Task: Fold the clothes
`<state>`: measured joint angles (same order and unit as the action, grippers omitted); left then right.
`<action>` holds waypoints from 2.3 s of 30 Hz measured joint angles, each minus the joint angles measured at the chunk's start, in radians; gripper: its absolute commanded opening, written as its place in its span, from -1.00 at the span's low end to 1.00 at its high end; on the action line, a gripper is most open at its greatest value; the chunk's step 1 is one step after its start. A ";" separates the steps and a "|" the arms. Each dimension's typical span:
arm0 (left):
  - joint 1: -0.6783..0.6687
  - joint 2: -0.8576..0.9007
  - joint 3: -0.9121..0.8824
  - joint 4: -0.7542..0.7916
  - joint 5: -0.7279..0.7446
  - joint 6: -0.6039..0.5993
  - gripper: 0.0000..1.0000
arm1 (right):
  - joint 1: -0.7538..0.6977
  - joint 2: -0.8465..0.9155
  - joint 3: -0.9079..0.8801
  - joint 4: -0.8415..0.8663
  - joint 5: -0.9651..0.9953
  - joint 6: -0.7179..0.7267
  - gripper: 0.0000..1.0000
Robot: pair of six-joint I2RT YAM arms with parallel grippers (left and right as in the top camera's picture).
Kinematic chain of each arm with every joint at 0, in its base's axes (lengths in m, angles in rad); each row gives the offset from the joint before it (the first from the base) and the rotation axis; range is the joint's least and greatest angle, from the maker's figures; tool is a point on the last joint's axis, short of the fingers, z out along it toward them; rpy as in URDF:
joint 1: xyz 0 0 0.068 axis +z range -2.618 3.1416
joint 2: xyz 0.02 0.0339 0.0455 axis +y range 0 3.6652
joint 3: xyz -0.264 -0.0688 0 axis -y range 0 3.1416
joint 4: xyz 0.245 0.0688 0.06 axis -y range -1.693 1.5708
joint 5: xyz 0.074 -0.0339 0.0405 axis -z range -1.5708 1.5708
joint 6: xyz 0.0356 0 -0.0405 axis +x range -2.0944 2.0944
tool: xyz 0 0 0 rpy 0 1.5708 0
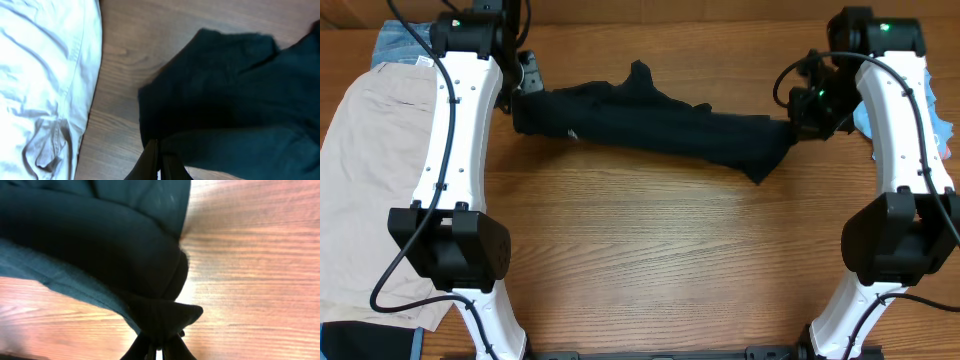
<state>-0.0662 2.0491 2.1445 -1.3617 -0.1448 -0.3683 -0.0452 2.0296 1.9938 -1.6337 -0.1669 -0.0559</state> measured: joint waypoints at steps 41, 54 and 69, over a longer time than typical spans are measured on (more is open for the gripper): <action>-0.057 0.002 -0.242 0.050 0.006 0.000 -0.92 | 0.025 0.002 -0.394 0.238 -0.004 0.003 -0.33; -0.057 0.002 -0.242 0.050 0.006 0.001 -0.92 | 0.075 0.002 -0.564 0.470 -0.012 0.022 -0.34; -0.057 0.002 -0.242 0.050 0.006 0.001 -0.92 | 0.075 0.002 -0.576 0.515 -0.012 0.030 -0.25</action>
<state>-0.1230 2.0514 1.9022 -1.3121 -0.1387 -0.3676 0.0296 2.0319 1.4178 -1.1187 -0.1791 -0.0257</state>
